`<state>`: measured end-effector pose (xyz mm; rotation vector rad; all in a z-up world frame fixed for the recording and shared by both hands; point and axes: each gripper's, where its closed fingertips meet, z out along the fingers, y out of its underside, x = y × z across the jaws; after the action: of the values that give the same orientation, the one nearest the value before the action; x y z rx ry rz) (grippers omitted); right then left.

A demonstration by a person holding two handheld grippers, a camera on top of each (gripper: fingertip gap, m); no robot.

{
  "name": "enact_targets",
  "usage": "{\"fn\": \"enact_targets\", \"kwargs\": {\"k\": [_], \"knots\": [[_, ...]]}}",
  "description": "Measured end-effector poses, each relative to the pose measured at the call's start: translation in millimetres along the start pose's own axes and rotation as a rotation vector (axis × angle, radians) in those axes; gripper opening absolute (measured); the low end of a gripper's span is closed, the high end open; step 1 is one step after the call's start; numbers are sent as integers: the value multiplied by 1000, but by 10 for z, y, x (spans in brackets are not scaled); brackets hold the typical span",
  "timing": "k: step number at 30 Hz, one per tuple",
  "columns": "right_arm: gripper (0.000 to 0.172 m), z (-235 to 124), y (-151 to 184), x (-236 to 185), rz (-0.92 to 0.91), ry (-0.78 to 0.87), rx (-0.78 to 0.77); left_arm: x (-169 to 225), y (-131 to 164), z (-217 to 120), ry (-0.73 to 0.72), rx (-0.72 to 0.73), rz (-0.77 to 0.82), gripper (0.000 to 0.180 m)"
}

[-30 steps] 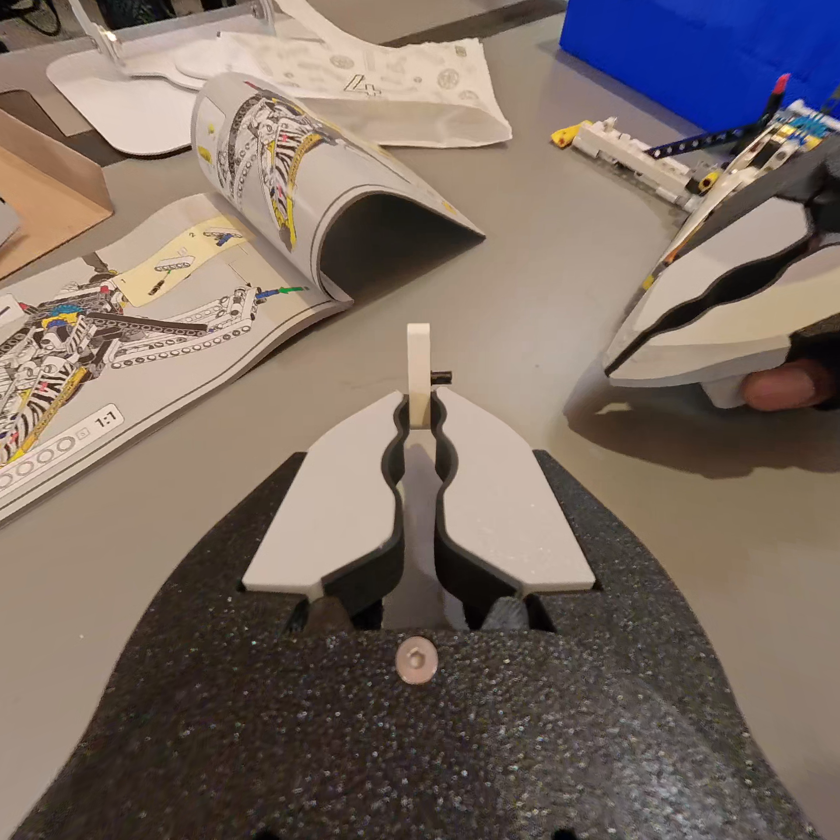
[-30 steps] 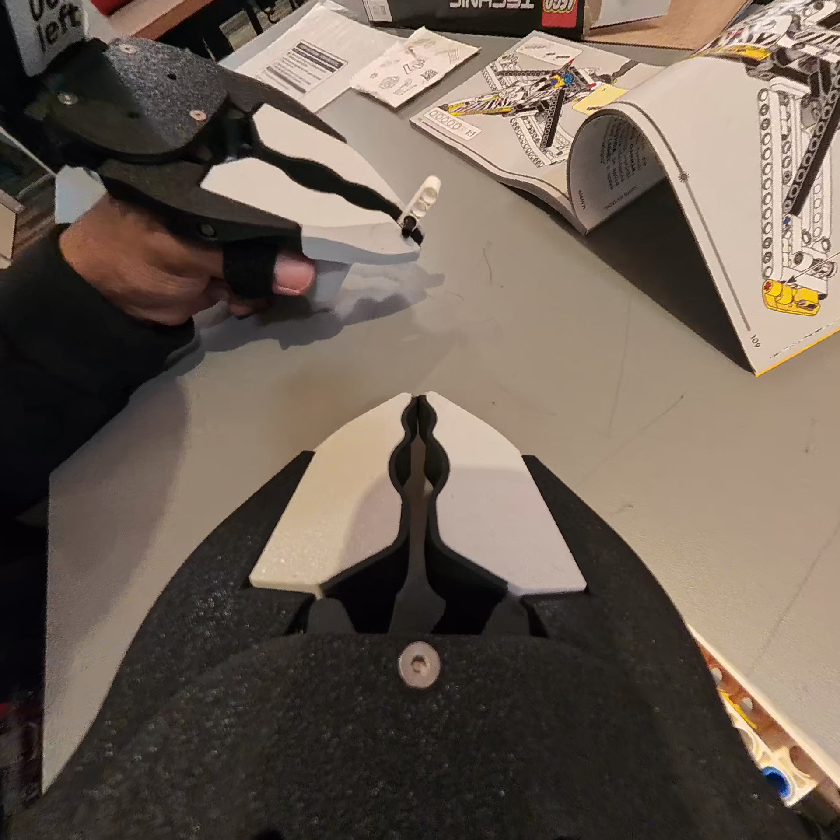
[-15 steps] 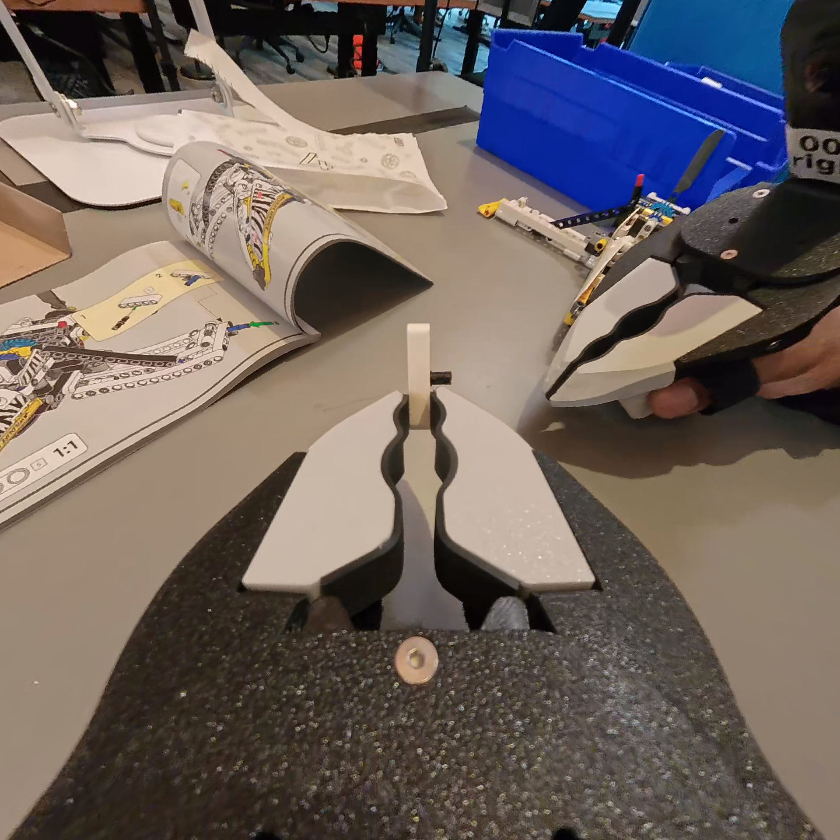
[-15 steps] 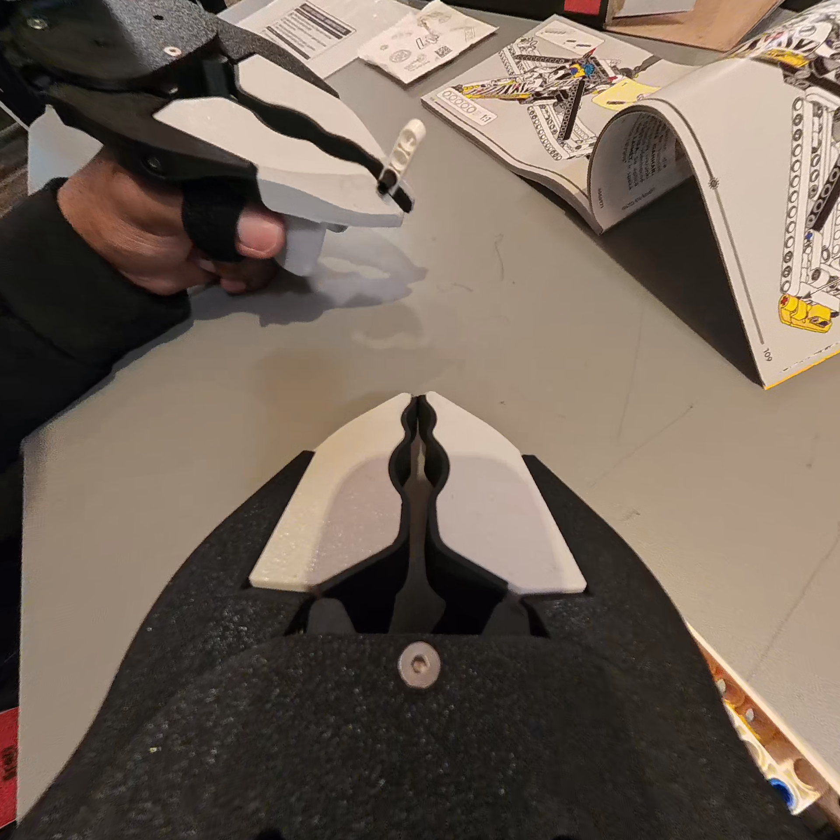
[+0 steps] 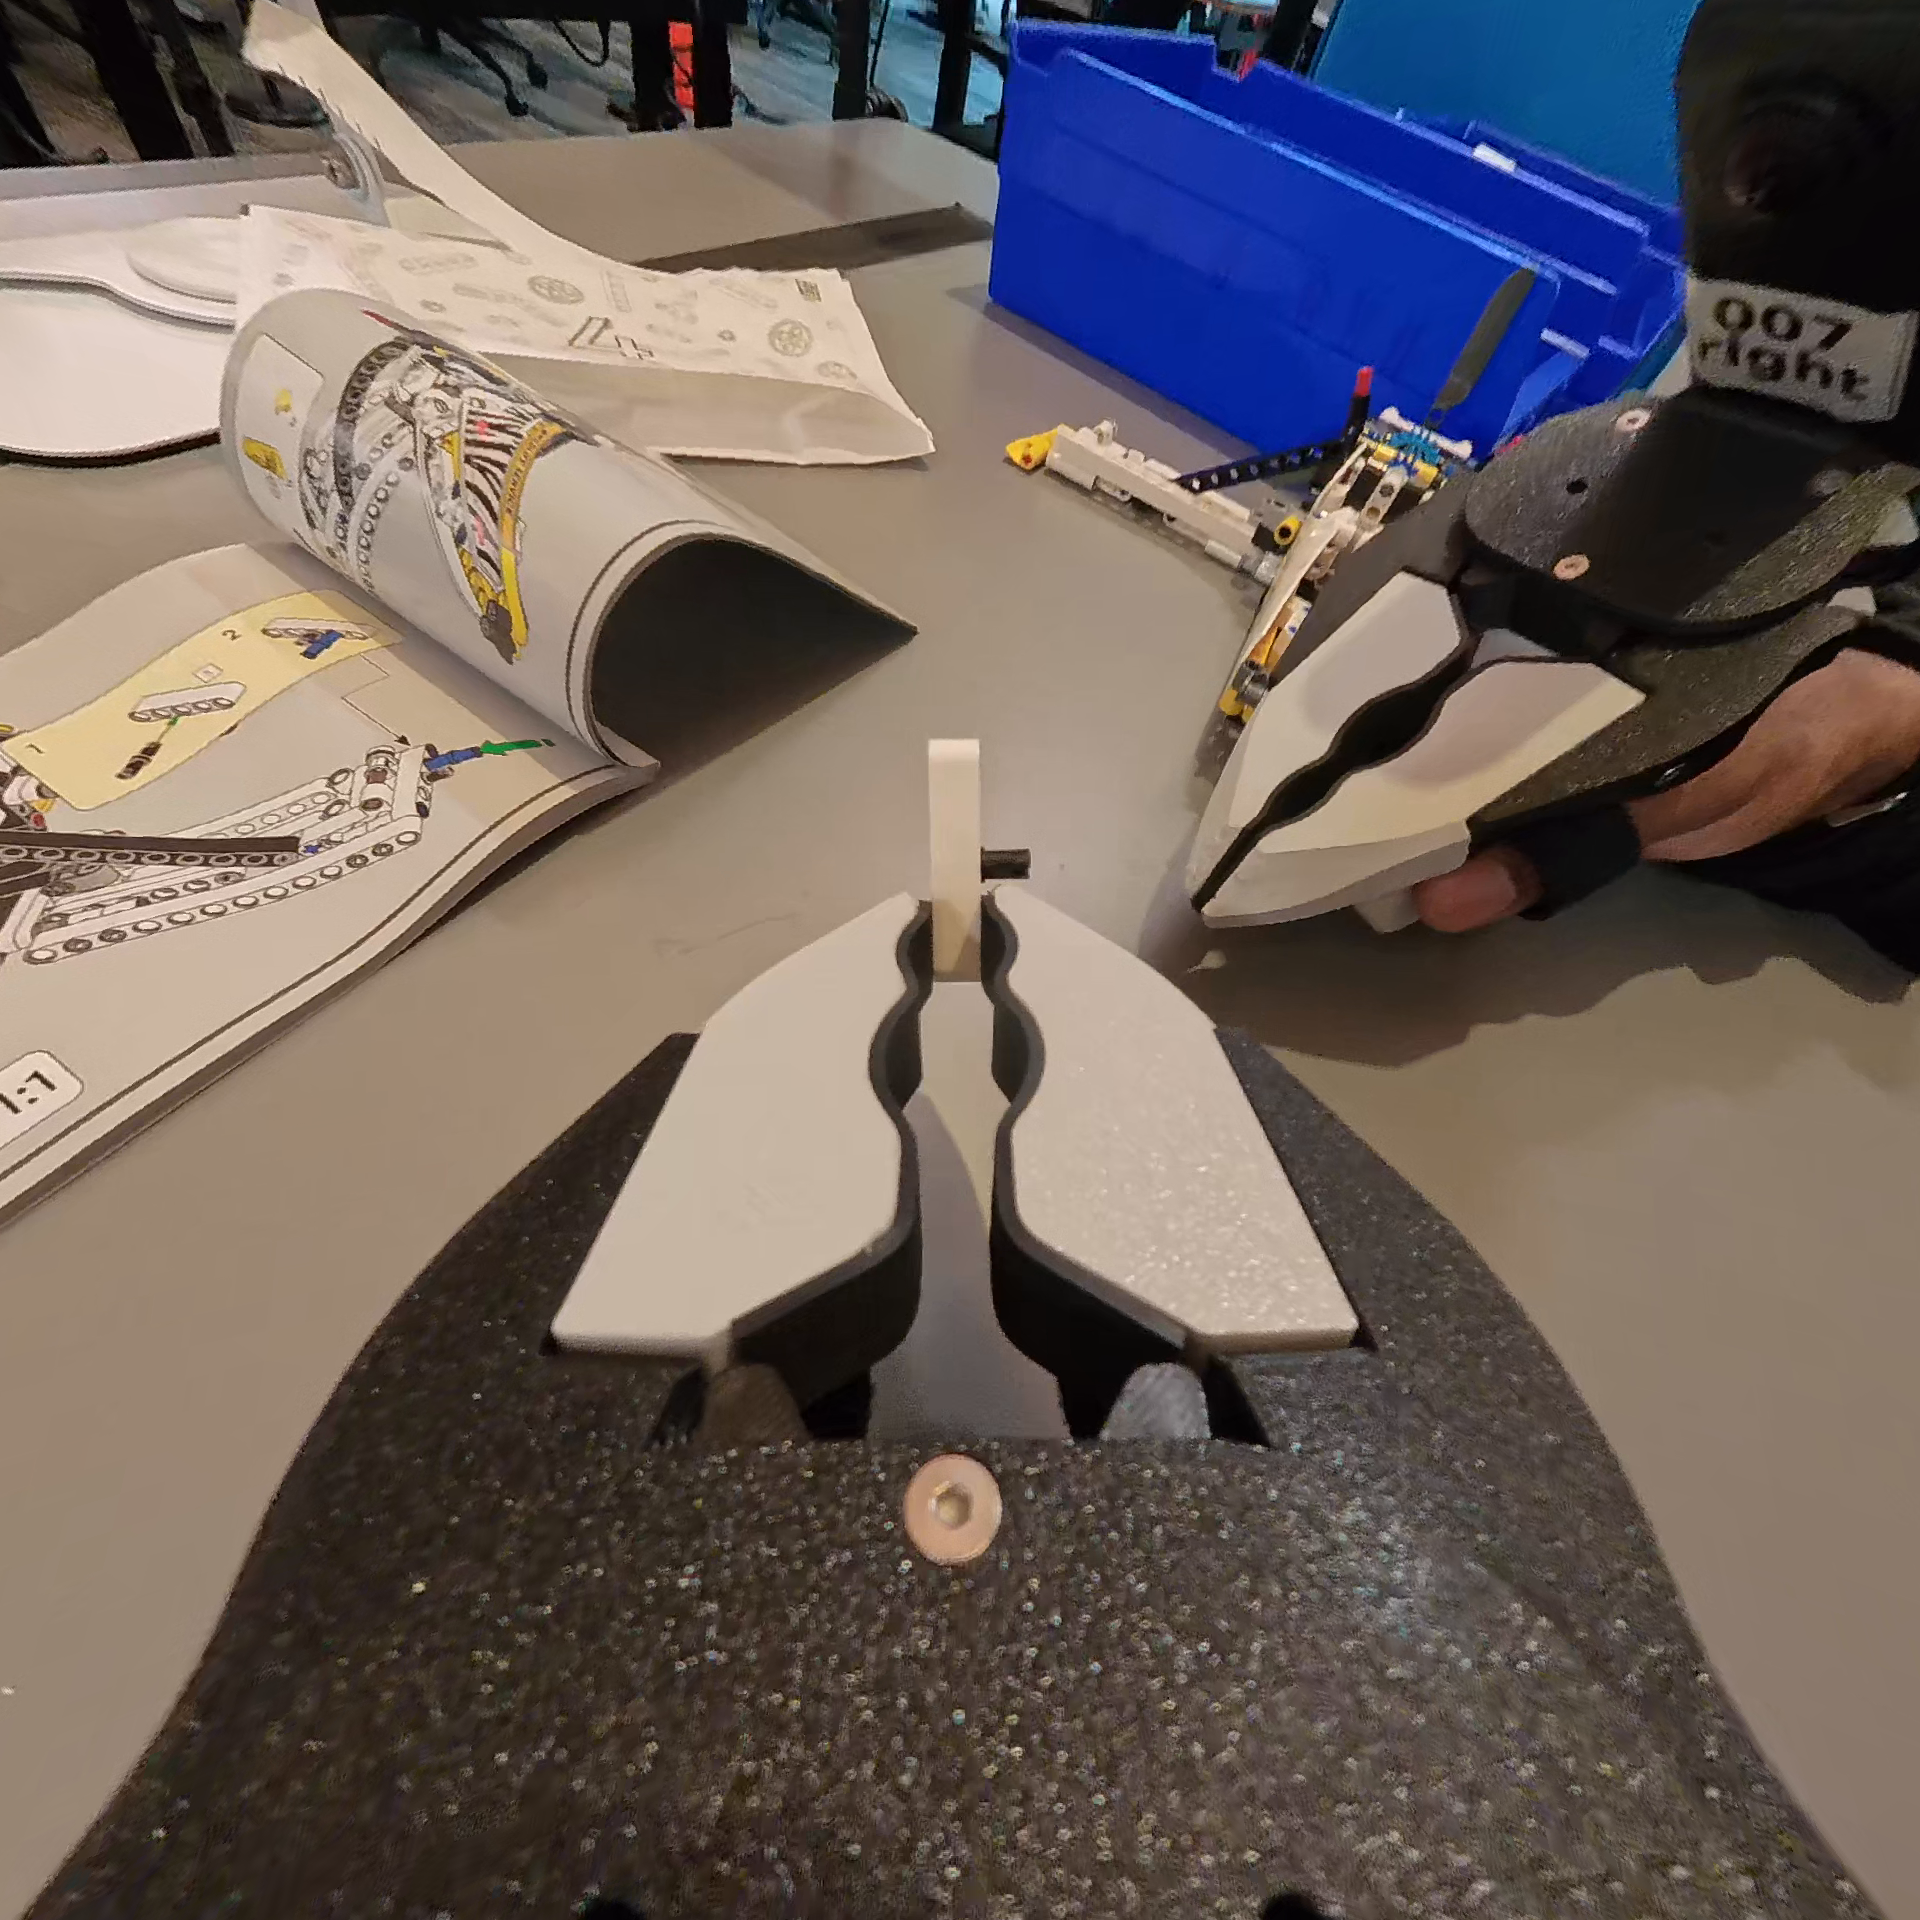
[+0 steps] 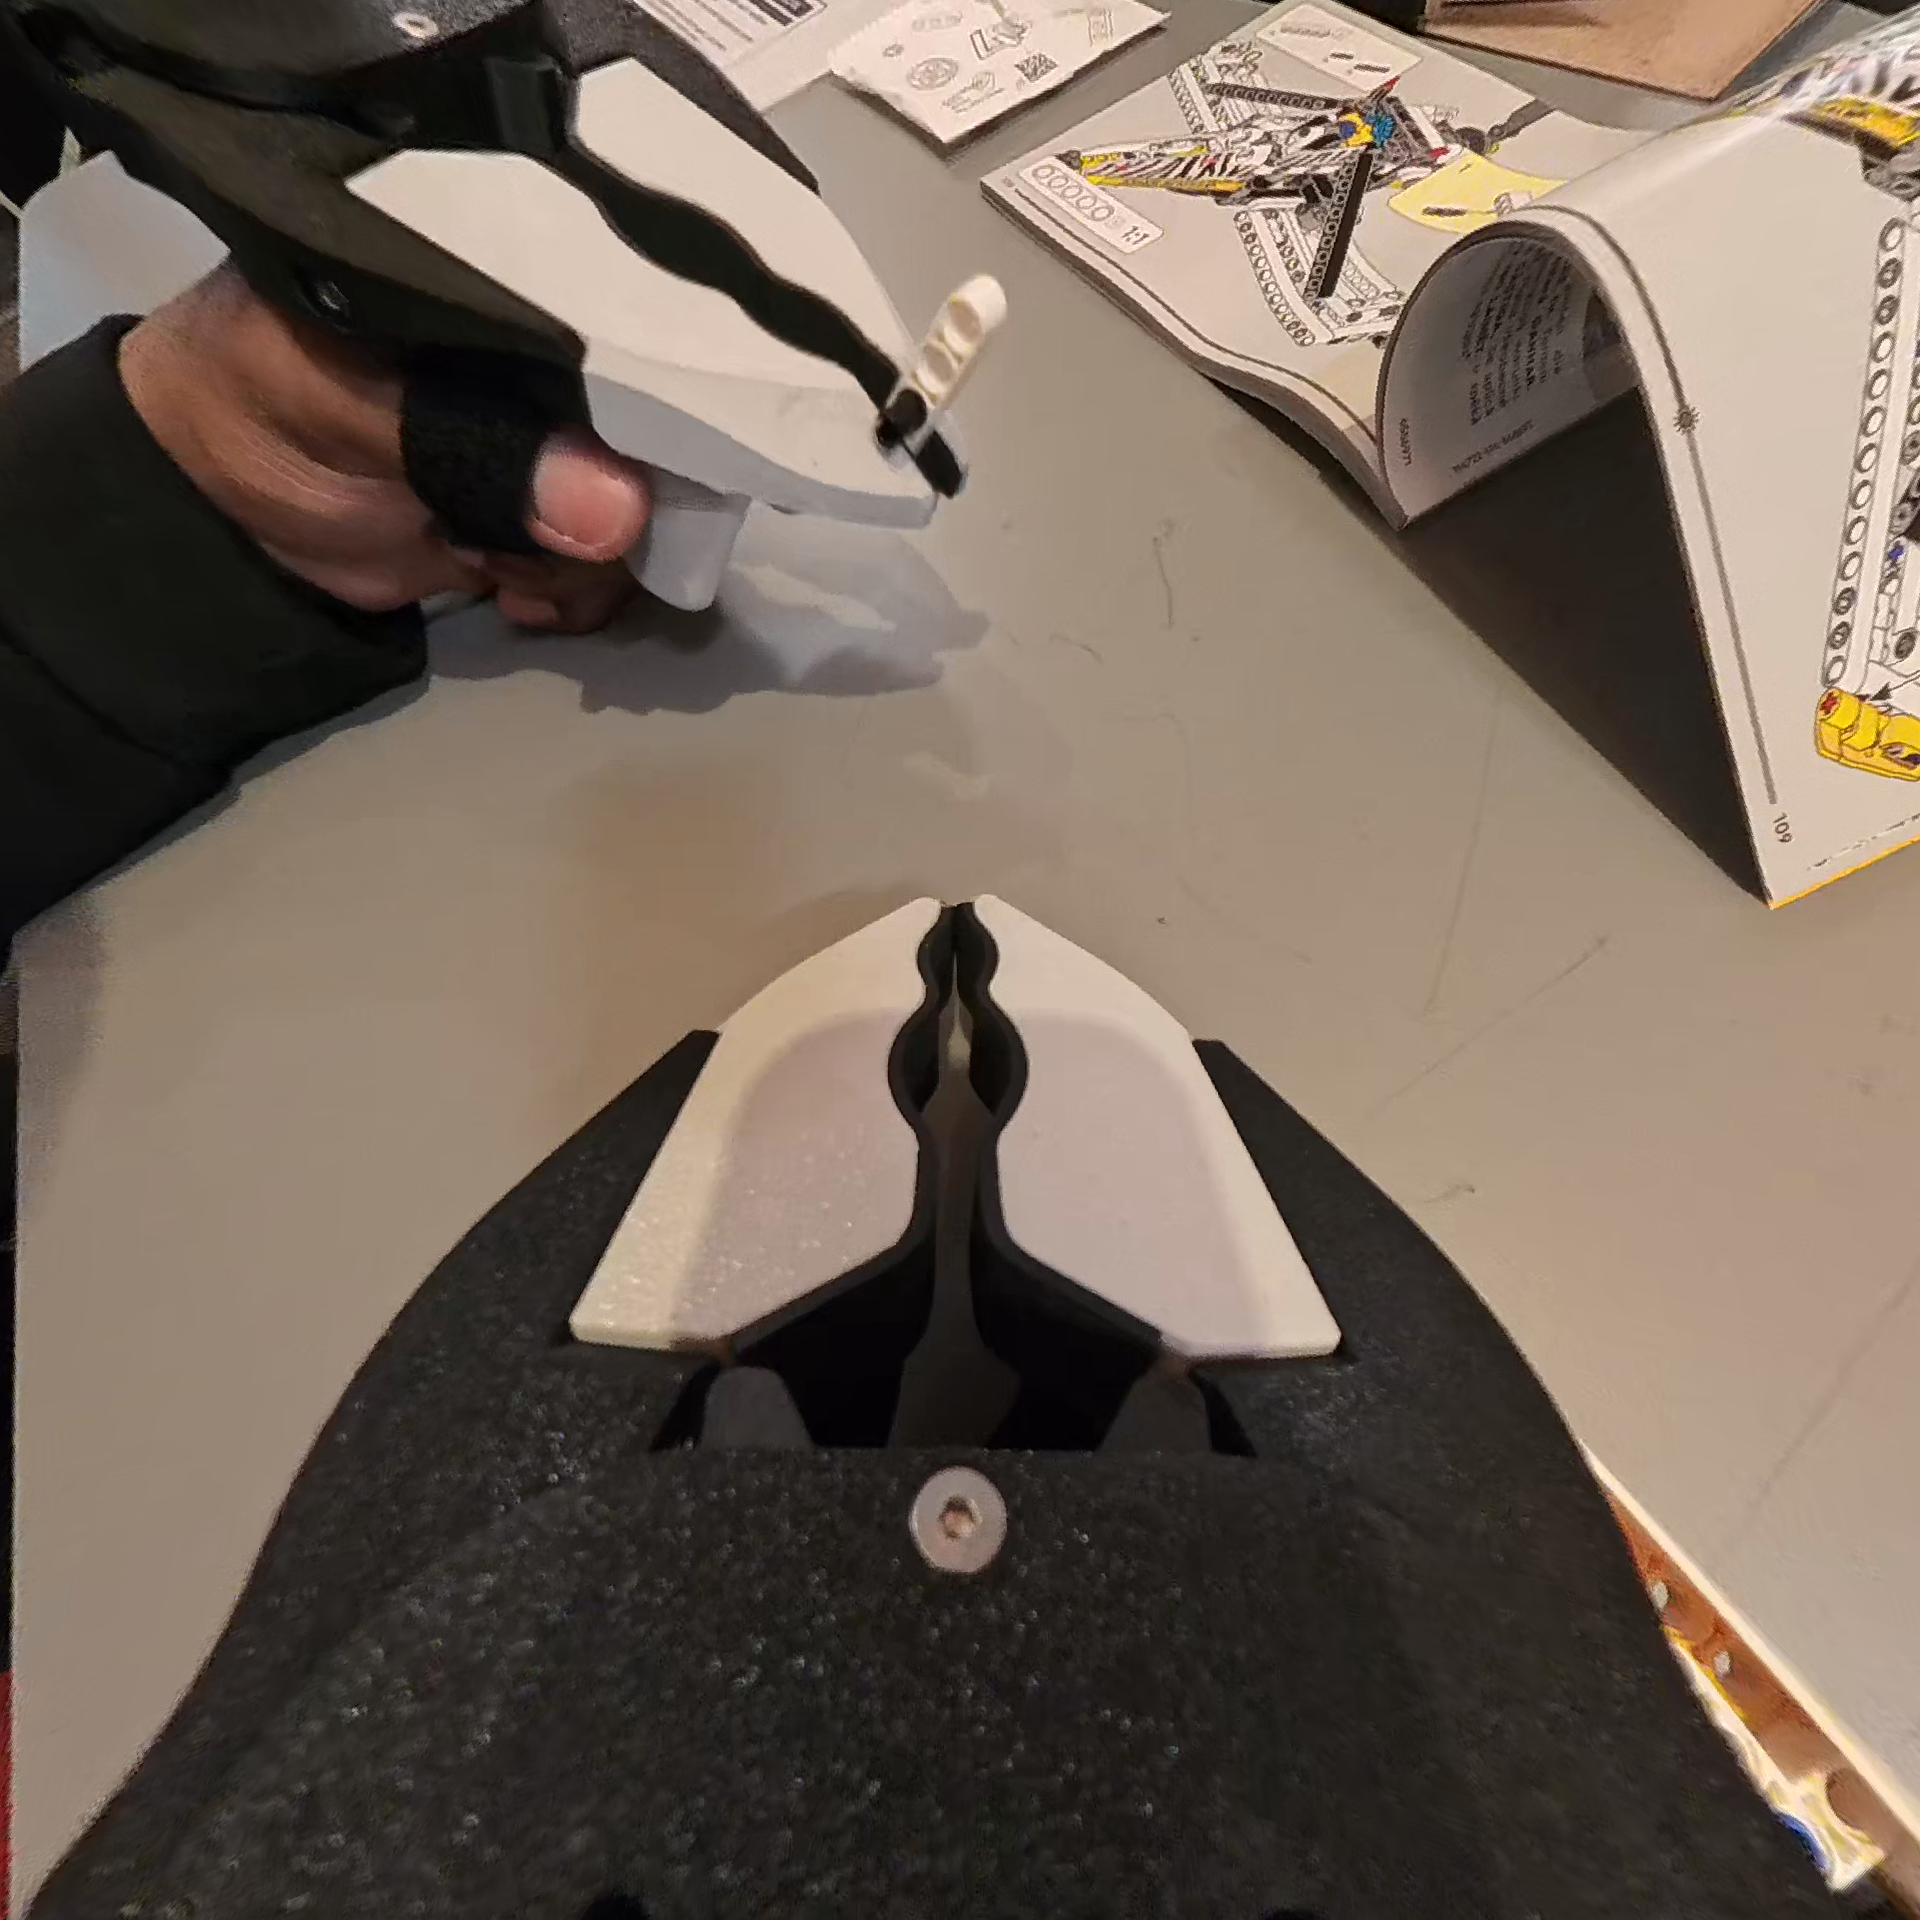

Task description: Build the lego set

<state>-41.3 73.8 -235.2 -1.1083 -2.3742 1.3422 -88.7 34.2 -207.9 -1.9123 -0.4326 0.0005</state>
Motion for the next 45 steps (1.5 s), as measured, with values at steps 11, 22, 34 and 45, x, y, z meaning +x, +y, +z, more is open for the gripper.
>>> {"fn": "enact_targets", "kwargs": {"k": [11, 22, 34, 45], "knots": [[0, -44, -30, -40, -43, 19, 45, -9, 31, 28, -84, -28, 91, 8], [0, -267, -142, 9, -14, 89, 202, 58, 1, 1, -172, 10, 237, 8], [0, -341, -167, -5, -3, 86, 249, -42, 398, 291, -209, -359, 183, 8], [3, -740, -223, -100, -10, 85, 462, -106, 385, 196, -314, -330, 163, 46]]}}
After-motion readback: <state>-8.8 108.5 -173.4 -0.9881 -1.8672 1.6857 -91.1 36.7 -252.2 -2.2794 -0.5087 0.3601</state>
